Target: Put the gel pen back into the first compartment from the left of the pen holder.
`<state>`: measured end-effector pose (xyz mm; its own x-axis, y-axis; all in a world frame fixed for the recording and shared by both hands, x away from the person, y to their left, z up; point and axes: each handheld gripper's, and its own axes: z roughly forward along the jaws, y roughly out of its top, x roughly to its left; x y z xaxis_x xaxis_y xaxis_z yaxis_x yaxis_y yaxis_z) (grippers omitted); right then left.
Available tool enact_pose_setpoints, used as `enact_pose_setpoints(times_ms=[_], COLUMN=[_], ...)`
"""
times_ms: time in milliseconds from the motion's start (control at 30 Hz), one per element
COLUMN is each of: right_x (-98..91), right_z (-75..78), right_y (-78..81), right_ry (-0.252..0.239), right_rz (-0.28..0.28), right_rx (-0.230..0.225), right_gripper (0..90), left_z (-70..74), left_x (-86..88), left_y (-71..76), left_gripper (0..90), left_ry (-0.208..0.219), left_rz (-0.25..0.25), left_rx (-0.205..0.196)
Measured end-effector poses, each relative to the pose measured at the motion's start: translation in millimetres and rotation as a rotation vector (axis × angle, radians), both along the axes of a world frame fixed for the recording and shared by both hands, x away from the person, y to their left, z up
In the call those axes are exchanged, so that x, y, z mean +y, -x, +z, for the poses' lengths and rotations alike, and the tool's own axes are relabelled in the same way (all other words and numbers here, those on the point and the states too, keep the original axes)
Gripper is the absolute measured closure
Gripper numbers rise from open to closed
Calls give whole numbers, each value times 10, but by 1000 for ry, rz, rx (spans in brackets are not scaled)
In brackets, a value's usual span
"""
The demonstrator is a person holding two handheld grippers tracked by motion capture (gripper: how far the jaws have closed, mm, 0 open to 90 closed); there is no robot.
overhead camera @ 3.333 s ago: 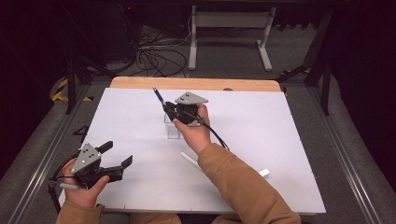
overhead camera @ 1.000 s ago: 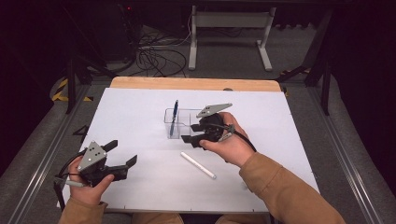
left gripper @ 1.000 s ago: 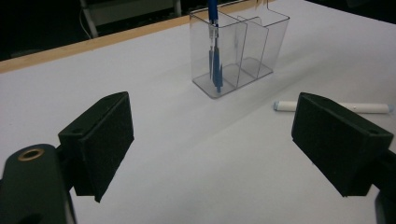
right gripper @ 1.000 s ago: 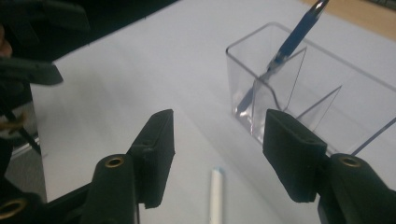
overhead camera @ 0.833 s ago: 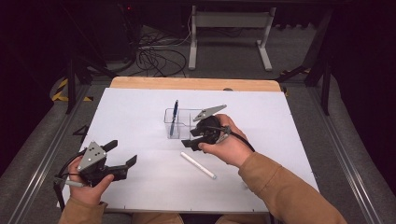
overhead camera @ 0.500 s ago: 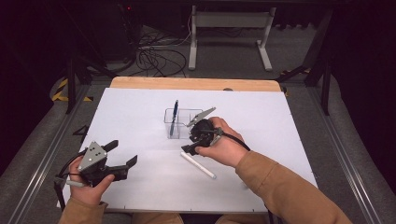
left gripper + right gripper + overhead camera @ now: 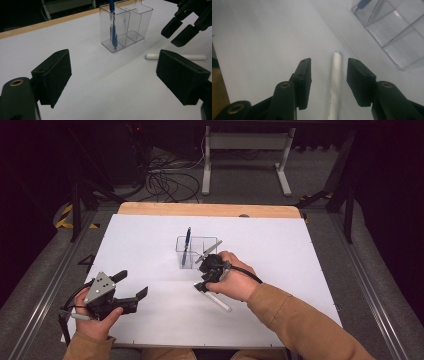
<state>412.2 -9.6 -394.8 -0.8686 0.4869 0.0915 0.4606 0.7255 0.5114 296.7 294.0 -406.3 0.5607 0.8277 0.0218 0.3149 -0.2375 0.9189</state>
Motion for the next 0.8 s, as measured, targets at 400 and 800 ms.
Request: enact_pose_setpoints(times_ms=[400,800], right_x=[18,14], right_z=[-170,-273], right_y=[22,38], right_ry=[103,154], right_rz=[6,-21], right_rx=[34,41], right_gripper=[673,755], left_z=[1,-2], left_x=[5,8], left_y=[0,-3], left_gripper=[138,138], left_ry=[3,0], left_rz=[1,2], left_rx=[1,1])
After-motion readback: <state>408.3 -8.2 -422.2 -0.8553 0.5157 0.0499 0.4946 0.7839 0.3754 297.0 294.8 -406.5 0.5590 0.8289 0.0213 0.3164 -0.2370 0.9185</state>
